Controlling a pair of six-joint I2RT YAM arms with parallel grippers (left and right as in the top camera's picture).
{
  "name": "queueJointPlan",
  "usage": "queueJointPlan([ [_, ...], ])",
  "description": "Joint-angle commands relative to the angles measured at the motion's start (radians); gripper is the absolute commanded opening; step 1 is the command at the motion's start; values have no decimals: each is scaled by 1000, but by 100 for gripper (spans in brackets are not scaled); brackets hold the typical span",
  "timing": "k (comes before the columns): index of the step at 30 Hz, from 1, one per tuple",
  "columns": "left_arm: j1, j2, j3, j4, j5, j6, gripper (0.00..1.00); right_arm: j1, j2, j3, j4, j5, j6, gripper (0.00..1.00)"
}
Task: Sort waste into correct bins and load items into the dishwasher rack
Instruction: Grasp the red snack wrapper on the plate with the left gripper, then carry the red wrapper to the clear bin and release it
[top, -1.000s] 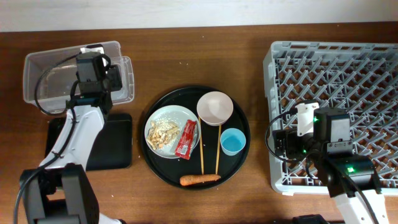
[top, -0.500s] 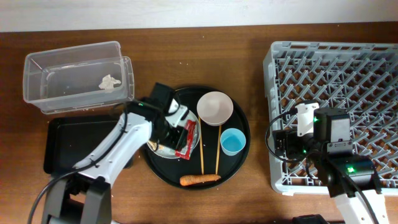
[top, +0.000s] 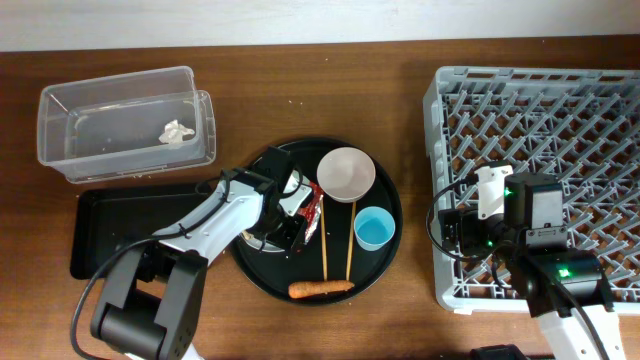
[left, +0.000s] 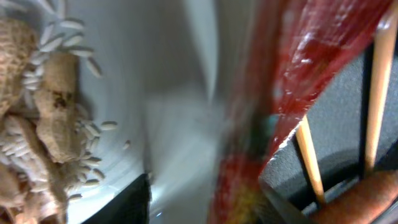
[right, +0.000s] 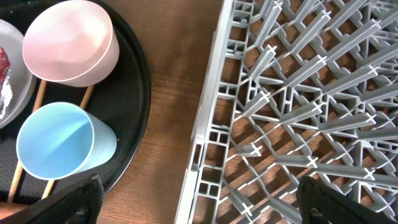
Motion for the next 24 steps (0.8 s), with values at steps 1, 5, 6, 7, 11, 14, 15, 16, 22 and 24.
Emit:
queueJointPlan([
  [1, 0, 13, -6, 13, -6, 10, 24, -5, -3, 15, 0, -6, 8, 98],
  [5, 1, 10, 5, 6, -6, 10, 6, -5, -3, 15, -1, -6, 8, 98],
  [6, 1, 10, 14, -5, -7, 10, 4, -5, -3, 15, -1, -6, 8, 98],
  [7, 1, 10, 33, -24, -7, 10, 1, -5, -3, 15, -5, -6, 8, 98],
  [11, 1, 8, 95, -66, -7, 10, 0, -5, -3, 15, -7, -6, 8, 99],
  [14, 1, -3, 100, -66, -8, 10, 0, -5, -3, 15, -7, -6, 8, 98],
  [15, 2, -16, 103, -66, -14, 10, 0, -5, -3, 15, -7, -6, 8, 98],
  [16, 5, -41, 109, -69, -36, 10, 0, -5, -3, 15, -7, -6, 8, 98],
  [22, 167, -273, 174, -50, -242, -10, 0, -5, -3, 15, -7, -6, 8, 98],
  [24, 320, -304, 176, 93, -255, -33, 0, -5, -3, 15, -7, -6, 8, 98],
])
